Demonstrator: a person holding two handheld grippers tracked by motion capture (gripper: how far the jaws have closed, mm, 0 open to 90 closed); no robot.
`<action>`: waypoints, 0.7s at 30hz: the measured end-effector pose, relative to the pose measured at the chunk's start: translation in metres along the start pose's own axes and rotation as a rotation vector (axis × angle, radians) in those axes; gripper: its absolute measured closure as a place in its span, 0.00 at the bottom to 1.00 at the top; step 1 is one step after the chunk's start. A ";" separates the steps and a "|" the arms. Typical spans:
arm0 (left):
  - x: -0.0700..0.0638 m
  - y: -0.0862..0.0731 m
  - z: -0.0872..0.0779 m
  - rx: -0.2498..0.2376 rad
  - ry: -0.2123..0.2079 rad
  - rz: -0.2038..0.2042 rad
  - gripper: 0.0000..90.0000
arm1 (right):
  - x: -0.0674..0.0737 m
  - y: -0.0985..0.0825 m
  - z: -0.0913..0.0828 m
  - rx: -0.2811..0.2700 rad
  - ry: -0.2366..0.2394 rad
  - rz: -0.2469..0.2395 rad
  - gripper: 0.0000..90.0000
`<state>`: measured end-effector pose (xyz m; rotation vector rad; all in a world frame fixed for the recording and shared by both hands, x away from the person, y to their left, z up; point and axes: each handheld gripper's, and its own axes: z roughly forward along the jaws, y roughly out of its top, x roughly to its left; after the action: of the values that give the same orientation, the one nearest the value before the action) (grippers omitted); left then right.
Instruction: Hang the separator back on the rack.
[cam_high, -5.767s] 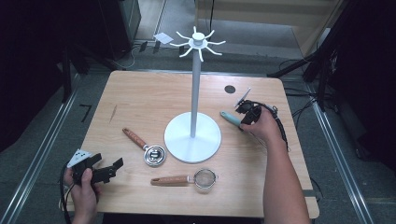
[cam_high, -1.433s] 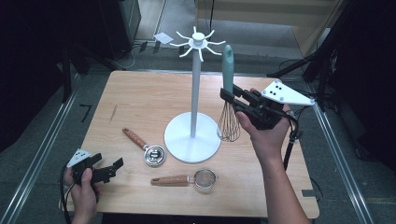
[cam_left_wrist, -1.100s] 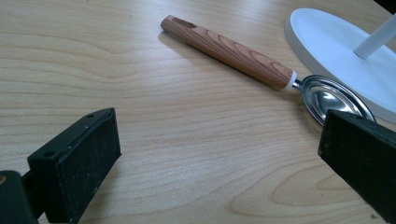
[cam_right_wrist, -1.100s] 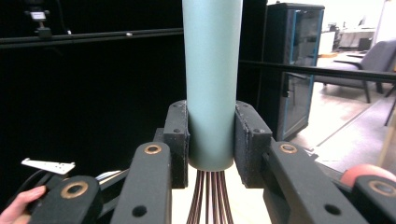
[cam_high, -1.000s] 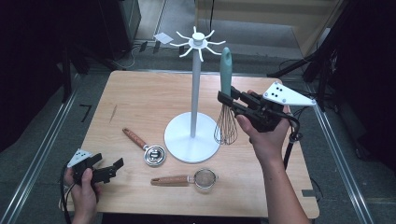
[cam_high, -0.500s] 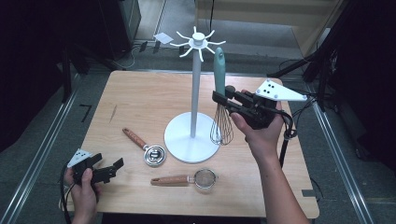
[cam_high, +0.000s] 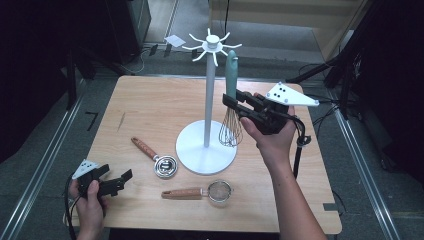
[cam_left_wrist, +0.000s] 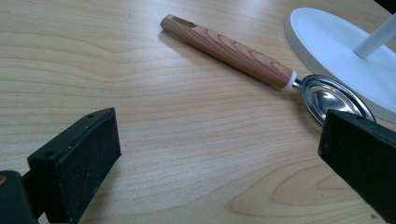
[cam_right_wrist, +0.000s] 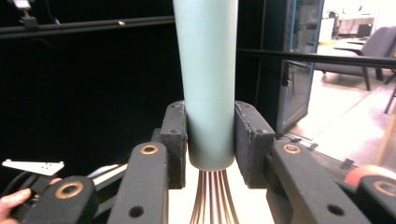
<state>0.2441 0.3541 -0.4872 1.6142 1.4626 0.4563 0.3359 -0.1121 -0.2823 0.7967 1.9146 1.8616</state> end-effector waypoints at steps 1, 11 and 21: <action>0.000 0.000 0.000 0.001 0.000 0.001 0.00 | 0.000 0.000 0.000 0.006 -0.009 -0.005 0.75; 0.000 0.000 0.000 0.005 0.002 0.004 0.00 | 0.004 0.004 -0.005 -0.060 -0.050 -0.025 0.80; 0.000 0.000 0.000 0.006 0.005 0.005 0.00 | 0.001 0.010 -0.003 -0.052 -0.195 -0.038 1.00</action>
<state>0.2443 0.3537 -0.4871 1.6228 1.4657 0.4599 0.3348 -0.1136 -0.2721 0.8835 1.7426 1.7355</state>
